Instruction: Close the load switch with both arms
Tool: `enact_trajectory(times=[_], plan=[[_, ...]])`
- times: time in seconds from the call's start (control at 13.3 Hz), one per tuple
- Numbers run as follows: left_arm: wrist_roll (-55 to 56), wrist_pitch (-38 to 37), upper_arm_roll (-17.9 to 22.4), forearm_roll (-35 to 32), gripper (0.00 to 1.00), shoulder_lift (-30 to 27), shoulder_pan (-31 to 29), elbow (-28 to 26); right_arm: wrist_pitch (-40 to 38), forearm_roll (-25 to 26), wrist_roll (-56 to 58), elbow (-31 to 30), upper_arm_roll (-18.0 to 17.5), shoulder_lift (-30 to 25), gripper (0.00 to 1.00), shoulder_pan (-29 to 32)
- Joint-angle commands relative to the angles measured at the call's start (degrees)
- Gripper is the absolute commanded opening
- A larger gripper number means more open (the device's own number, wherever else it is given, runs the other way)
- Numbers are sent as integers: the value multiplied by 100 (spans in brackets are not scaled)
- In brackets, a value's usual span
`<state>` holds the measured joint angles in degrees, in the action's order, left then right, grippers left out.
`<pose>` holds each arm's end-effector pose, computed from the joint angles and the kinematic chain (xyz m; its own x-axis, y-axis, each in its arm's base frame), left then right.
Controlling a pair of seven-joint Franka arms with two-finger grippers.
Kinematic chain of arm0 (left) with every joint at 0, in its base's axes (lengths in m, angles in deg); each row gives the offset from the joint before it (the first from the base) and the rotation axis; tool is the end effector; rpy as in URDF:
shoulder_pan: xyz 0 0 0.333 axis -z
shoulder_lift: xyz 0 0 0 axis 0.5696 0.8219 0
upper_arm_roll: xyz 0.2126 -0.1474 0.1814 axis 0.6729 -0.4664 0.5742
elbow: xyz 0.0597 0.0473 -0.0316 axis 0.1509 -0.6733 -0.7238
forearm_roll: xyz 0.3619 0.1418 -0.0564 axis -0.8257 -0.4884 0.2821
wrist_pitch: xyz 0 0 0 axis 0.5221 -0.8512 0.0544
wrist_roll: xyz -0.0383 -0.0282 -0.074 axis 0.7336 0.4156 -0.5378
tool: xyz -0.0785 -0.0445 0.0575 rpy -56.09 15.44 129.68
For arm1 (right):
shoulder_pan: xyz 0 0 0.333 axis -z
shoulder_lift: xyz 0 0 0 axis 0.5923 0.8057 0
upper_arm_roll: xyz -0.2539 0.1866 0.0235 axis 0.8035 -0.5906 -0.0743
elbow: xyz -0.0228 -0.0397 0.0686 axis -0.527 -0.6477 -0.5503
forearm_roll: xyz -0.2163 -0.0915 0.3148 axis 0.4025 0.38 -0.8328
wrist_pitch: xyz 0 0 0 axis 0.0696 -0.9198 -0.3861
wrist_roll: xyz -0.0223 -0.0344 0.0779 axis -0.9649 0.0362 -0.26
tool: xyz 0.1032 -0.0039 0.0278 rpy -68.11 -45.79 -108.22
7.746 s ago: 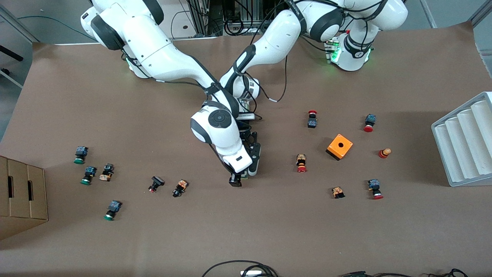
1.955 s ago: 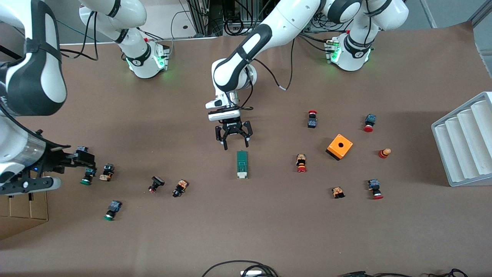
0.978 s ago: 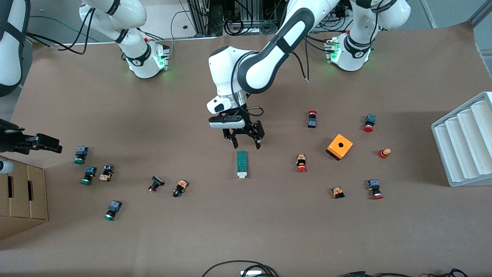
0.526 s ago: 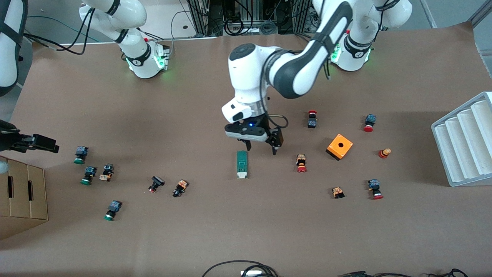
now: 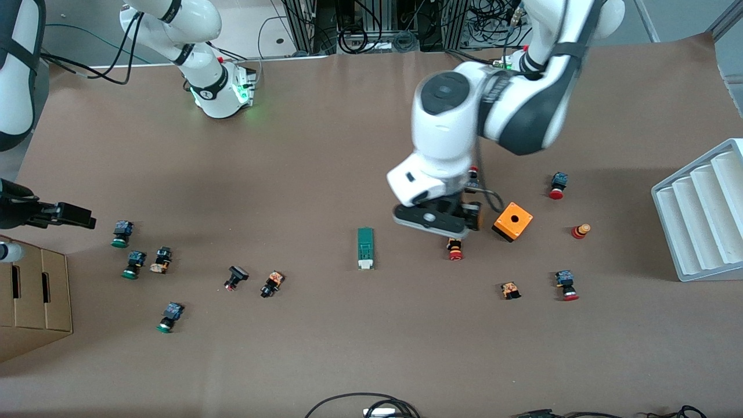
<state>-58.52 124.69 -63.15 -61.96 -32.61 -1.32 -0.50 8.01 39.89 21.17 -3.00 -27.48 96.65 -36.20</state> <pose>0.5745 -0.3763 0.4881 0.9277 -0.3506 0.1287 -0.3353 -0.9336 -0.1261 0.6040 -0.0599 0.5640 0.9932 -0.0601 -0.1001 -0.0581 -0.9981 0.0219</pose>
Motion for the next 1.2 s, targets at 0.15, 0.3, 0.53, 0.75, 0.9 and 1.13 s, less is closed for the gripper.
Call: enact_trajectory(times=[0.15, 0.3, 0.53, 0.75, 0.9, 1.13], plan=[[-1017, -980, -66, 683, 100, -143, -799, 290, 82, -135, -30, -880, -372, -808, 100, 295], [-1246, -1113, -57, 700, 100, -248, -1010, 290, 258, -144, -109, -1047, -373, -914, 100, 278], [-1387, -1253, -57, 788, 100, -319, -1423, 290, 302, -144, -660, -1039, -373, -967, 100, 234], [-1387, -1568, -57, 736, 100, -433, -1802, 272, 233, -153, -689, -943, -381, -915, 100, 190], [-1405, -1824, -48, 674, 100, -477, -1985, 246, 136, -144, -506, -899, -381, -880, 100, 199], [-1361, -1922, -4, 691, 100, -512, -2109, 238, 135, -153, -390, -872, -355, -862, 100, 225]])
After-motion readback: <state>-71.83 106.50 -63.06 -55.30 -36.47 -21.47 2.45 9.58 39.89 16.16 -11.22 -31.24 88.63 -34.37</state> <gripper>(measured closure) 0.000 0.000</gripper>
